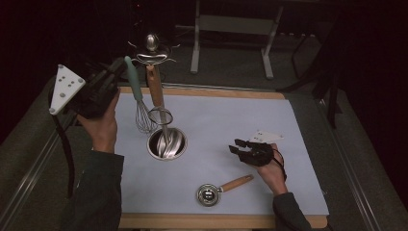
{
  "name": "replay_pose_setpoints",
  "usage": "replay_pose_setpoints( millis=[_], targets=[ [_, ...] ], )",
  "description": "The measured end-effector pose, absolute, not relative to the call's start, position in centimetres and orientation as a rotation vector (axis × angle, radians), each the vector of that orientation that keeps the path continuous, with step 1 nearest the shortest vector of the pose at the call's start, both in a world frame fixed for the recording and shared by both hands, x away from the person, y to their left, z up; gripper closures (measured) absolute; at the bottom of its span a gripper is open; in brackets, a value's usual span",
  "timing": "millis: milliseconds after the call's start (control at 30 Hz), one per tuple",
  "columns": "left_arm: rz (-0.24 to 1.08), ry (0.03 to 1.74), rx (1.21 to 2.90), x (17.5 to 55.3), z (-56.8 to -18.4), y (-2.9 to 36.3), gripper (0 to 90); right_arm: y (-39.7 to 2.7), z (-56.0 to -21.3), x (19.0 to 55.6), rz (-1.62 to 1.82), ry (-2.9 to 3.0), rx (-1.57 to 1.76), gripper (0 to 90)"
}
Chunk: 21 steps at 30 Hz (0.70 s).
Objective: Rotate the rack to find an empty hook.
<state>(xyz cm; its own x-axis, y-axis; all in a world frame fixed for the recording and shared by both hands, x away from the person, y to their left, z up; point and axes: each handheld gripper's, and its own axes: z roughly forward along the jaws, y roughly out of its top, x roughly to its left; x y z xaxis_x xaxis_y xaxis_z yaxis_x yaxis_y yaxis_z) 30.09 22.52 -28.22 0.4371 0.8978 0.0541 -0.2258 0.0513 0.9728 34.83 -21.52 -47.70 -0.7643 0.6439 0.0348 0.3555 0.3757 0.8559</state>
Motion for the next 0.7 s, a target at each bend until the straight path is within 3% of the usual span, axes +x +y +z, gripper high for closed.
replay_pose_setpoints(
  millis=[700],
  targets=[
    [0.97, 0.804, 1.215, 32.4, -27.8, 22.7, 90.0, -21.4, -48.1, 34.8, 1.341, 2.343, 0.884, 60.7]
  ],
)
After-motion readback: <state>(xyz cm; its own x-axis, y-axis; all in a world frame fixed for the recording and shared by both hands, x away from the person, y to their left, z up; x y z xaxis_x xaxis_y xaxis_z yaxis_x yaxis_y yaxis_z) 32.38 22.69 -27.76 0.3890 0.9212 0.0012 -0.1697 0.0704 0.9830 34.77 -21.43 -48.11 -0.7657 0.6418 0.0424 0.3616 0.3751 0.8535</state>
